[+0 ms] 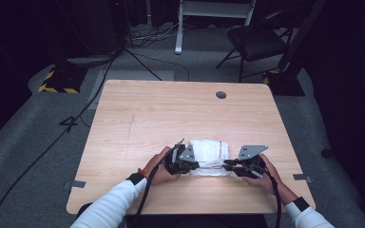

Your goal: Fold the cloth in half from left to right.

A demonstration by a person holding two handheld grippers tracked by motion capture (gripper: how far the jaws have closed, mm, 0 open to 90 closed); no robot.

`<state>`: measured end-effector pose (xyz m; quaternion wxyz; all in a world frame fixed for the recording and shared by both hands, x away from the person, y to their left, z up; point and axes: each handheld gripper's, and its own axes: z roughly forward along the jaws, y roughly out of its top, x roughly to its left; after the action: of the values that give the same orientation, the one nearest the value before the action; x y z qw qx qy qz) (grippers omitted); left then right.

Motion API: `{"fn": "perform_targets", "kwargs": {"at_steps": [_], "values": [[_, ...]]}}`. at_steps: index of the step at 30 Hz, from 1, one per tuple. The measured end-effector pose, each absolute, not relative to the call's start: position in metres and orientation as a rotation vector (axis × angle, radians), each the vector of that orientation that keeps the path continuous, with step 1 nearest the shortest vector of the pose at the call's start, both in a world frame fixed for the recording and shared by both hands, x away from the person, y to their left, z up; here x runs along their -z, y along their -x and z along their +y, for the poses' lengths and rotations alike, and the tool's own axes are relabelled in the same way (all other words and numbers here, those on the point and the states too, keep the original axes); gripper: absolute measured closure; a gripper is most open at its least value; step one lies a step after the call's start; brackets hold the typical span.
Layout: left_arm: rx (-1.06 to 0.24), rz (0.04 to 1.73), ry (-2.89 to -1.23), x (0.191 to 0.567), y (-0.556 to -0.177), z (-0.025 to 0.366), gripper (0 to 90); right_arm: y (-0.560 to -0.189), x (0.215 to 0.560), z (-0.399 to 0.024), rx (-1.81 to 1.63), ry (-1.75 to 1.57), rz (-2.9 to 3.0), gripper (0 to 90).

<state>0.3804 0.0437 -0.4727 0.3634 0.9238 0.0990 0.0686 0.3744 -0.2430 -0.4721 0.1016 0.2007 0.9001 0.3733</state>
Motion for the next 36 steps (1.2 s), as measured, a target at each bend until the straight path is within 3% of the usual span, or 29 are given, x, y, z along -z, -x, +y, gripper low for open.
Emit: {"fn": "perform_targets", "kwargs": {"at_steps": [10,15,19,22,27,33,36], "values": [[-0.159,0.256,-2.388,0.473,-0.373,0.052,85.4,-0.362,0.474,-0.261,-1.080,-0.645,2.628,66.5],[-0.189,0.262,-2.365,0.468,-0.368,0.060,80.8,-0.366,0.469,-0.267,-1.098,-0.716,2.566,59.7],[-0.247,0.322,-2.326,0.463,-0.374,0.061,68.5,-0.372,0.464,-0.264,-1.090,-0.728,2.526,54.3],[-0.307,0.392,-2.306,0.462,-0.384,0.057,53.5,-0.380,0.458,-0.261,-1.114,-0.751,2.489,48.9],[-0.306,0.477,-2.279,0.461,-0.405,0.047,37.4,-0.399,0.455,-0.246,-1.097,-0.797,2.446,39.6],[-0.268,0.499,-2.341,0.474,-0.416,0.034,30.2,-0.406,0.464,-0.229,-1.029,-0.793,2.483,36.0],[-0.271,0.492,-2.352,0.478,-0.412,0.035,30.8,-0.406,0.470,-0.229,-0.995,-0.794,2.524,34.8]]}}
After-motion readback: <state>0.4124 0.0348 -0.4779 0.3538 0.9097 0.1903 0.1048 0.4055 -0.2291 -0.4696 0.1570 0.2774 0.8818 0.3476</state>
